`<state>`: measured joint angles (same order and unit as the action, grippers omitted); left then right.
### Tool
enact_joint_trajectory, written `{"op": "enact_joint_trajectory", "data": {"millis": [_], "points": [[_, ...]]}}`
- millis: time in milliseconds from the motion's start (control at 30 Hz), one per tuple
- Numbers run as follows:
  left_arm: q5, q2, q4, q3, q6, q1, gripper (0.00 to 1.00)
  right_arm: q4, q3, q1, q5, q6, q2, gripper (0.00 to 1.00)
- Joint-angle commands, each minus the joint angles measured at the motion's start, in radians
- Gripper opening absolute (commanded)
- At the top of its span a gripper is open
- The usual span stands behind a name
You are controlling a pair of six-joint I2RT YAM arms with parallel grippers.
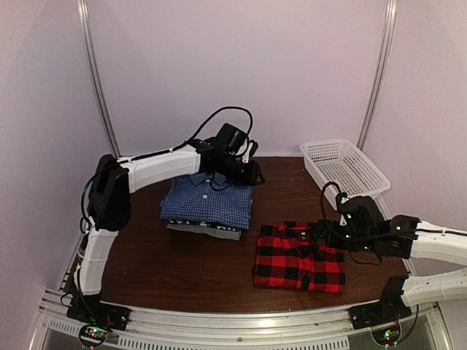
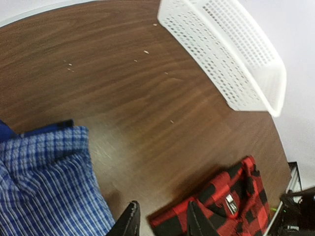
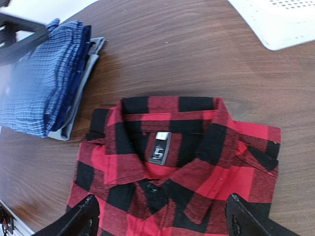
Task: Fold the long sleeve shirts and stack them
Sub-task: Pick up the square-folded shirt from the center of the board.
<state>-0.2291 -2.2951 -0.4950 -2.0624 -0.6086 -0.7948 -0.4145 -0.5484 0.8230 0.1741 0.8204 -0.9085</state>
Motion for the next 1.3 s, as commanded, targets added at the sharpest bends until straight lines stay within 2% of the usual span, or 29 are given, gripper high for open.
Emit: {"op": "enact_joint_trajectory", "data": {"millis": [0,333,600,767,1000,1267], "points": [[-0.051,0.156,0.055,0.147,0.008,-0.095,0.34,-0.049,0.073,-0.074,-0.016,0.031,0.095,0.91],[0.097,0.296,0.059,0.472,-0.106,-0.262,0.35,-0.057,0.193,-0.195,-0.119,0.053,0.182,0.94],[0.146,0.309,0.153,0.651,-0.227,-0.305,0.39,-0.045,0.221,-0.222,-0.142,0.063,0.143,0.96],[0.179,0.299,0.173,0.672,-0.244,-0.305,0.44,-0.035,0.232,-0.227,-0.153,0.059,0.102,0.98],[0.122,0.248,0.223,0.678,-0.253,-0.305,0.45,-0.018,0.232,-0.23,-0.167,0.047,0.063,1.0],[0.094,0.206,0.222,0.662,-0.256,-0.305,0.45,0.028,0.229,-0.23,-0.211,0.027,0.032,0.94]]}}
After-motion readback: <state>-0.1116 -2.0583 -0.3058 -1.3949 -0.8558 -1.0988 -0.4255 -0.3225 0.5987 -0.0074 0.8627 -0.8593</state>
